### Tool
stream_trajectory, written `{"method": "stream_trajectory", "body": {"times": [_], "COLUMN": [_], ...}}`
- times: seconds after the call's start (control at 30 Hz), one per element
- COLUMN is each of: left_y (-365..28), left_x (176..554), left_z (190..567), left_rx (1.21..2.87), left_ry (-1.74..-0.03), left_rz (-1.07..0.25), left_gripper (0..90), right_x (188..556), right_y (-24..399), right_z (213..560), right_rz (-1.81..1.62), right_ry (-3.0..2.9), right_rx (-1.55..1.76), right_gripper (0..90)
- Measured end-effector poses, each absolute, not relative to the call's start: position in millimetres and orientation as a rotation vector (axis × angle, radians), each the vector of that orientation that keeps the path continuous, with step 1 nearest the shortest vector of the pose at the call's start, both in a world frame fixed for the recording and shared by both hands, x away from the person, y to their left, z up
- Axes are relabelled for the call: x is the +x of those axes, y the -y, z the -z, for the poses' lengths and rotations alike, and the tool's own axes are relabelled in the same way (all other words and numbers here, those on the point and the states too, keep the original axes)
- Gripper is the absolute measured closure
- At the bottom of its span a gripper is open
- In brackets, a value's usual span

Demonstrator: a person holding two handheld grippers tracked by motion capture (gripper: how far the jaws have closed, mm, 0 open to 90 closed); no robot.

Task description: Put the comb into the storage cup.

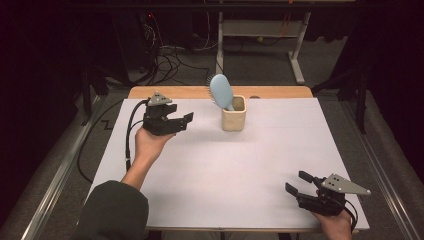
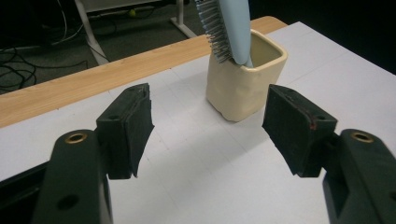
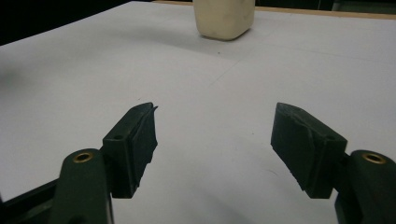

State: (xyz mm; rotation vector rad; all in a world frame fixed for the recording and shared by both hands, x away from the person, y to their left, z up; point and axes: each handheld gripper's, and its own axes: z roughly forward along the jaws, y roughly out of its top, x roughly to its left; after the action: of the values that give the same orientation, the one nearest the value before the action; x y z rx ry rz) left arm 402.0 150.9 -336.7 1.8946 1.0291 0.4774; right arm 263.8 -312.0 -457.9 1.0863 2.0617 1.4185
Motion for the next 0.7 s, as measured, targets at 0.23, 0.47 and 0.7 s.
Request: {"method": "stream_trajectory", "body": {"times": [0.23, 0.47, 0.7], "left_y": [-156.5, -161.7, -165.3], "left_x": [398.0, 393.5, 389.0], "left_z": [340.0, 341.1, 341.4], "left_rx": [1.885, 1.885, 1.875], "left_ry": [-1.036, -1.034, -1.032], "left_rz": [-0.474, -0.477, -0.482], "left_gripper": [33.5, 33.4, 33.4], "right_x": [263.9, 263.9, 263.9], "right_y": [312.0, 311.9, 311.9], "right_z": [458.0, 458.1, 458.1], "right_rz": [-1.418, -1.417, -1.416], "right_ry": [-2.063, -2.062, -2.062], "right_rx": [1.086, 1.088, 1.087], "right_gripper": [31.8, 31.8, 31.8]}}
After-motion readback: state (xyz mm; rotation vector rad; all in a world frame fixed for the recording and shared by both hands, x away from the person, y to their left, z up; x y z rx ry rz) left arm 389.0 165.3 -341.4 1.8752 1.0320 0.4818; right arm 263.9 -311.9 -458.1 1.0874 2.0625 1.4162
